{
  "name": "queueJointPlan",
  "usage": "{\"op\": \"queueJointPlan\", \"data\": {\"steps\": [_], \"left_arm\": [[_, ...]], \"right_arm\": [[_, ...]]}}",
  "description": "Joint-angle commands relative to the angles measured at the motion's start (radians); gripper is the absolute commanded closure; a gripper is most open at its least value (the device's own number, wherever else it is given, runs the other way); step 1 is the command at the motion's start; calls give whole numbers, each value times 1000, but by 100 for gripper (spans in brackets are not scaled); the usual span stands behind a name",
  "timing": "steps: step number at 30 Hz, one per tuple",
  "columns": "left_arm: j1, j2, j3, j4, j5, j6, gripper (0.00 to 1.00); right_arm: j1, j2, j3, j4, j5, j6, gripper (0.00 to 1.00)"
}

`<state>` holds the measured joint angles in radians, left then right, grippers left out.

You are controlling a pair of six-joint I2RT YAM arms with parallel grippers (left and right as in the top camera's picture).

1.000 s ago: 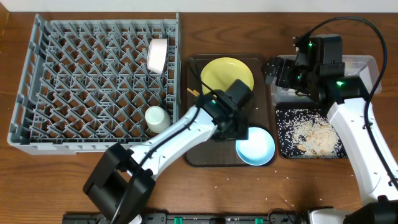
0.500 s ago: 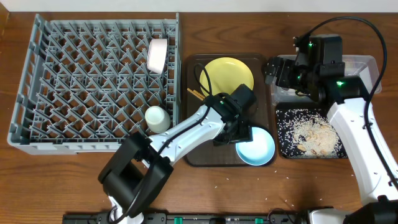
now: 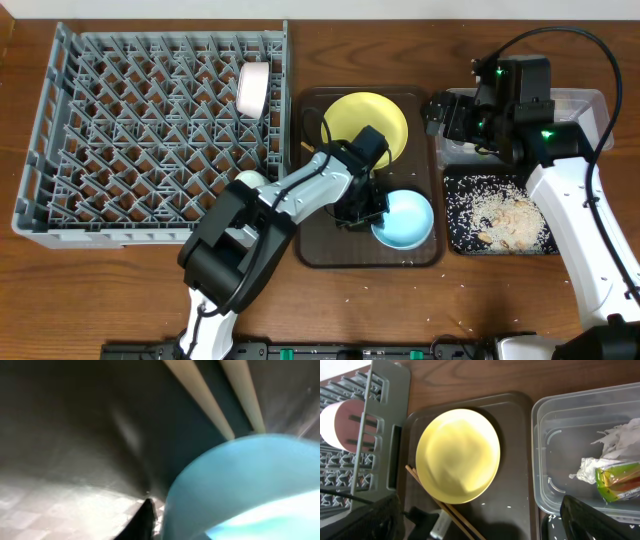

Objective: Sort waste into correct bins and load items into the dishwasher
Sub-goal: 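Lift the light-blue bowl and carry it left to the rack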

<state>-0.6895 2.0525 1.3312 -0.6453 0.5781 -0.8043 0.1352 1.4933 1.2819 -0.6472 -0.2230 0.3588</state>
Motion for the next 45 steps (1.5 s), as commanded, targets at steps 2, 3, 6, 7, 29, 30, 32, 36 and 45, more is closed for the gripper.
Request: {"op": "queueJointPlan", "data": {"steps": [2,3,6,7,29,30,32,36,45], "left_arm": [[0,6,0,-2,32,14,92],[0,2,0,-2,32,14,92],[-1,-19,0,-5,32,21,92],[-1,-45,0,-8,32,30,93],[9,-470,0,-184,-1128,333,93],[18,-469,0,-180,-1177,355,93],[34,-468,0,-174,-1246,380,93],[91,-468,0,-135,-1429,483,92],[171,-443,0,-89,-1837,501,93]], "right_arm": [[3,-2,12,0,10,0,1],[3,-2,12,0,10,0,1],[3,-2,12,0,10,0,1],[3,-2,12,0,9,0,1],[3,-2,12,0,10,0,1],[3,-2,12,0,10,0,1],[3,-2,12,0,9,0,1],[3,-2,12,0,10,0,1],[3,-2,12,0,10,0,1]]}}
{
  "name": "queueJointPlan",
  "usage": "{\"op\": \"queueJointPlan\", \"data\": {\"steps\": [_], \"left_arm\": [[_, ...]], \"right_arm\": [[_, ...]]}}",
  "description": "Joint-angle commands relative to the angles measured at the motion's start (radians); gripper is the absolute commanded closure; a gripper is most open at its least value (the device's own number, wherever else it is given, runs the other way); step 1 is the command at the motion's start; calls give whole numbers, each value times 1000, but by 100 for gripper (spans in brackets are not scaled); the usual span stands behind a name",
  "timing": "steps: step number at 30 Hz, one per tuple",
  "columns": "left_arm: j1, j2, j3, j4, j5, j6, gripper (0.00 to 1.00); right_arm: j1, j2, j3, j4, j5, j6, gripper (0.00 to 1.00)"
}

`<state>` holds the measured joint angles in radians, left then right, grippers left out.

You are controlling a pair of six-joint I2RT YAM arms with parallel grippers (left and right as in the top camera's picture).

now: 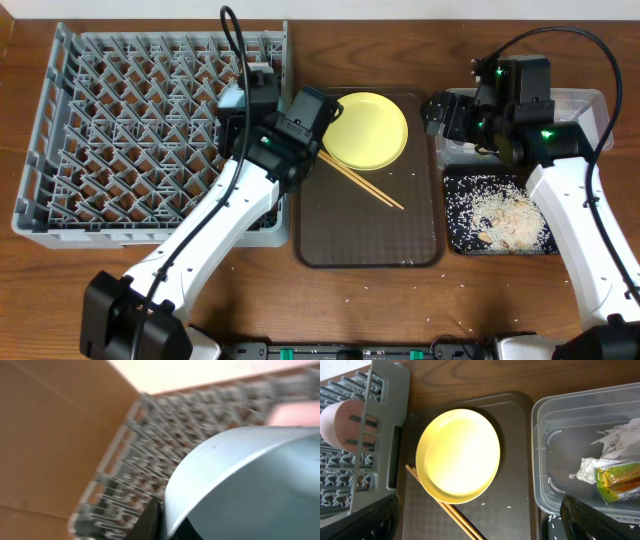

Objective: Sort waste into correct bins and load items into the dishwasher
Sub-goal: 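Lift the light-blue bowl and carry it left to the rack, then set the light-blue bowl into the rack beside the pink bowl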

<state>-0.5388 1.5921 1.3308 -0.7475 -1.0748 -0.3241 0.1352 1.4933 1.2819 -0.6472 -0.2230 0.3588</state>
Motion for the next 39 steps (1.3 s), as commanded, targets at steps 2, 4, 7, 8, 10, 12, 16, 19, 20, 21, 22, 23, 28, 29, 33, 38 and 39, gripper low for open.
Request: {"op": "queueJointPlan", "data": {"steps": [2,4,7,8,10,12,16,19,20,21,22,23,28,29,33,38,39], "left_arm": [[35,55,0,20,-209,19,93],[37,93,0,20,-301,-7,93],[37,183,0,18,-496,-26,93],[37,204,0,16,-495,-26,93],[37,243,-1,14,-491,-29,93],[31,279,-1,13,-491,-29,93],[9,291,-1,-3,-490,-29,93],[-6,291,-1,-29,-482,-29,93],[-11,291,-2,-39,-463,-29,93],[-16,291,-2,-52,-435,-30,93],[-17,291,-2,-64,-415,-41,93],[-17,291,-3,-83,-398,-68,93],[-9,291,-27,-105,-403,-127,93],[-8,291,-34,-105,-403,-127,93],[-4,291,-62,-105,-406,-184,93],[-4,291,-116,-104,-407,-232,92],[-4,291,-122,-105,-407,-232,93]], "right_arm": [[3,-2,12,0,10,0,1],[3,-2,12,0,10,0,1],[3,-2,12,0,10,0,1],[3,-2,12,0,9,0,1],[3,-2,12,0,10,0,1],[3,-2,12,0,10,0,1],[3,-2,12,0,10,0,1],[3,-2,12,0,9,0,1],[3,-2,12,0,10,0,1],[3,-2,12,0,10,0,1],[3,-2,12,0,10,0,1],[3,-2,12,0,10,0,1],[3,-2,12,0,10,0,1],[3,-2,12,0,10,0,1],[3,-2,12,0,10,0,1],[3,-2,12,0,9,0,1],[3,-2,12,0,10,0,1]]}}
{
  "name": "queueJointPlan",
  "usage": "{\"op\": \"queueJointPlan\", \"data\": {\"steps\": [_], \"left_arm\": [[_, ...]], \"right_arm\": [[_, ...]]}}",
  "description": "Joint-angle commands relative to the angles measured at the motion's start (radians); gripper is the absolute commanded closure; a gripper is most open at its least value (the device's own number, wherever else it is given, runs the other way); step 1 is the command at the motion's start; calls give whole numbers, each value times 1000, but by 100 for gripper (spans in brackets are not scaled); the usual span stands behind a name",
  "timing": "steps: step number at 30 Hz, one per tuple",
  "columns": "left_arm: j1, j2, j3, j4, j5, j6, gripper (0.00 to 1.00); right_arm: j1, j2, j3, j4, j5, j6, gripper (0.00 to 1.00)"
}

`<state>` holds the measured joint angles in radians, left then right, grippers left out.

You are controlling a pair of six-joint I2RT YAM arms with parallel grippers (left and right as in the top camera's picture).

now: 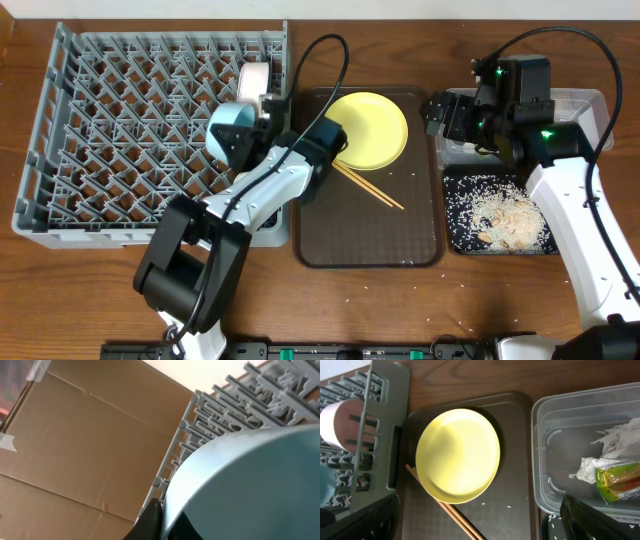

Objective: Sort waste into correct bins and load items into the dishwasher
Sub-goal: 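Set the light-blue bowl into the rack beside the pink bowl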

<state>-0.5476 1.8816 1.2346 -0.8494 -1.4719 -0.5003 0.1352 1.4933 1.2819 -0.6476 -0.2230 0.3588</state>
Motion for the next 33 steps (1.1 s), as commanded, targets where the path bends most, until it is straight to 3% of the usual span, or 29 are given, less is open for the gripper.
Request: {"op": "queueJointPlan", "data": {"steps": [1,9,12,17,26,33], "left_arm": [[5,2,-29,-3,-10,-55,93],[-21,2,-31,18,24,-55,90],[-39,2,-31,24,68,-55,83],[-55,2,-31,27,203,-55,50],[-58,-27,-7,23,277,-48,37],[-58,-158,28,49,455,-24,29]], "right_arm": [[3,-2,12,0,10,0,1],[3,-2,12,0,10,0,1],[3,-2,12,0,10,0,1],[3,-2,12,0,10,0,1],[3,-2,12,0,9,0,1],[3,-2,12,0,9,0,1]]}}
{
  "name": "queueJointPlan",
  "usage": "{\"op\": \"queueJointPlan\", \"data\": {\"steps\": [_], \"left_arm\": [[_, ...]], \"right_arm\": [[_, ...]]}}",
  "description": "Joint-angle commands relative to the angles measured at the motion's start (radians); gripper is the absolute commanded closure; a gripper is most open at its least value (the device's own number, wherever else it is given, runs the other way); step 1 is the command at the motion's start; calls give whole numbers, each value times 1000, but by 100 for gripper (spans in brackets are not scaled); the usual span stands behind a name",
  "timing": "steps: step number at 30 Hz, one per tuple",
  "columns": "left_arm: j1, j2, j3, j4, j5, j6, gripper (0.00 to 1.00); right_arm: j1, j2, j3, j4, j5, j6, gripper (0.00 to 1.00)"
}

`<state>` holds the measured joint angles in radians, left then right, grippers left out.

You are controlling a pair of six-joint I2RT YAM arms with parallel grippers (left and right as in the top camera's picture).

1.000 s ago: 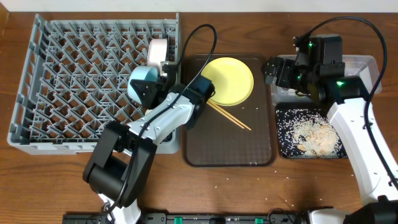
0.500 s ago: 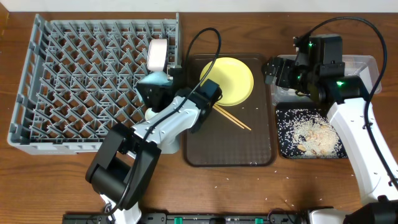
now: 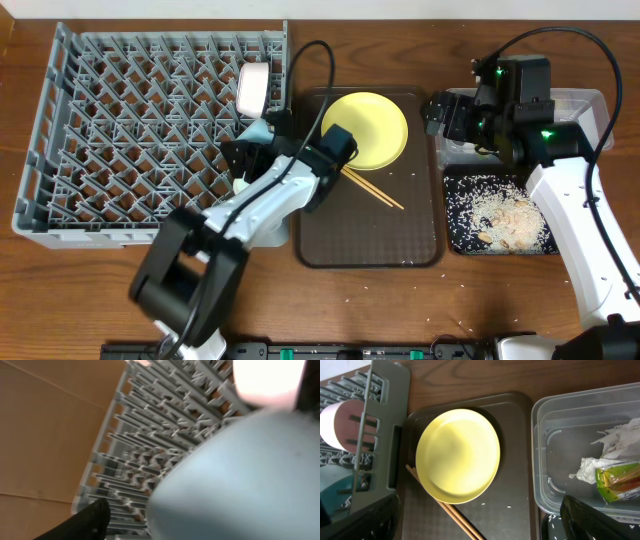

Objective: Sort waste into correct bins and load items into the dishwasher
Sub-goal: 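Set the light-blue bowl into the rack beside the pink bowl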

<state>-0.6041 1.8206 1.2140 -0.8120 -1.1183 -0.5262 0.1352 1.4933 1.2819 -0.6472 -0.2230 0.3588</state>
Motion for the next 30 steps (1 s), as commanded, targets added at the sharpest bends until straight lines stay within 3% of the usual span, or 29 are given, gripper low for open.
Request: {"op": "queueJointPlan", "data": {"steps": [1,6,9,20,22,26,30], "left_arm": [[-2,-123,49,19,135,2,28],[-2,-253,49,58,338,5,22],[-2,-320,49,108,484,70,22],[0,-288,48,121,534,78,23],[6,-271,48,122,586,95,27],[14,-224,48,143,746,230,48],[14,-181,48,148,816,286,53]], "right_arm": [[3,-2,12,0,10,0,1],[3,-2,12,0,10,0,1],[3,-2,12,0,10,0,1],[3,-2,12,0,10,0,1],[3,-2,12,0,10,0,1],[3,-2,12,0,9,0,1],[3,-2,12,0,9,0,1]]}}
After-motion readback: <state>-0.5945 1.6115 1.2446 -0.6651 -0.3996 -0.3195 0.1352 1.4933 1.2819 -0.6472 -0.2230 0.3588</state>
